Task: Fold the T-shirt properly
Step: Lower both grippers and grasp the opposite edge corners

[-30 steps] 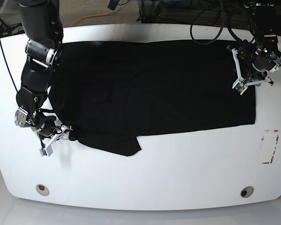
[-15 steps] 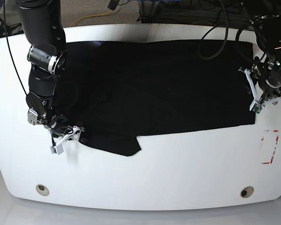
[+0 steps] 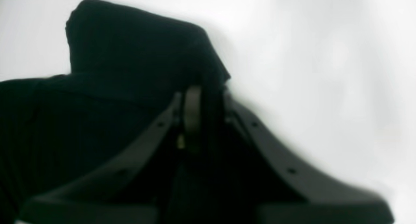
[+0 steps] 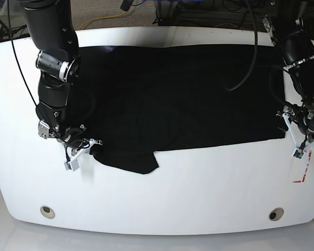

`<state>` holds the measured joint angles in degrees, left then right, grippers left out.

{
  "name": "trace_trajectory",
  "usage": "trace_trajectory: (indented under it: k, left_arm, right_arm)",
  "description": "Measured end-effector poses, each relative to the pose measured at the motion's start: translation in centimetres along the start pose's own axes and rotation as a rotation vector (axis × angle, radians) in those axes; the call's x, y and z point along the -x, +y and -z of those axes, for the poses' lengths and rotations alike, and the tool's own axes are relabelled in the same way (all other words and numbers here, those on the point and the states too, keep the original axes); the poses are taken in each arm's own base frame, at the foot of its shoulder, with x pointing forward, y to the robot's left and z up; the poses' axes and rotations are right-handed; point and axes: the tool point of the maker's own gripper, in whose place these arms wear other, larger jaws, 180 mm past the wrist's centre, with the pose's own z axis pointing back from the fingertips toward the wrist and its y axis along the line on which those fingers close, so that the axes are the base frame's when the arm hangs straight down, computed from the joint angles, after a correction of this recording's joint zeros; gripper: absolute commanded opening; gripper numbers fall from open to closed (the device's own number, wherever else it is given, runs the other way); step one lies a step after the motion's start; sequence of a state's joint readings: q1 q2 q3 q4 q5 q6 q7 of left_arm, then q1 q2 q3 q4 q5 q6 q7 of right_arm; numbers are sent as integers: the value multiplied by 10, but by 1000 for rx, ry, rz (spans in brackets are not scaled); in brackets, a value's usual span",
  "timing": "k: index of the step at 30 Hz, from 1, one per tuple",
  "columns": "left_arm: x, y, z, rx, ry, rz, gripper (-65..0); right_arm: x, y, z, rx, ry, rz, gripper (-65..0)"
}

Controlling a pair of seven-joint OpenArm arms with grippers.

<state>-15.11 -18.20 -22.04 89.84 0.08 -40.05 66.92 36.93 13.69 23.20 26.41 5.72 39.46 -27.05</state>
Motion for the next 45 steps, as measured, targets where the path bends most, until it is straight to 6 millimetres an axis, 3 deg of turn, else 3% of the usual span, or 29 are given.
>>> trace_trajectory:
  k: [4,9,13,19,28,42,45]
  left_arm:
    - [-6,-6,28,74,-45,-77,-178]
    - [11,-24,69,148,-10,-237,-178]
    - [16,-22,85,139,-26,-330,-175]
    - [30,-17,97,145,-21,-377,-174]
    - [19,-23,108,187,-61,-434,-174]
    - [0,-49,102,334,-139,-401,-178]
    - [0,-47,100,352,-150,-435,-175]
  right_arm:
    - [-1,-2,-1,4,-1,0,-571]
    - [0,-1,-1,2,-5,1,-571]
    - [0,-3,-1,5,-5,1,-571]
    - [0,-3,-2,5,-3,1,-571]
    - [1,-3,-2,6,-3,1,-571]
    - [1,-3,-2,5,-3,1,-571]
    - [1,-3,-2,5,-3,2,-571]
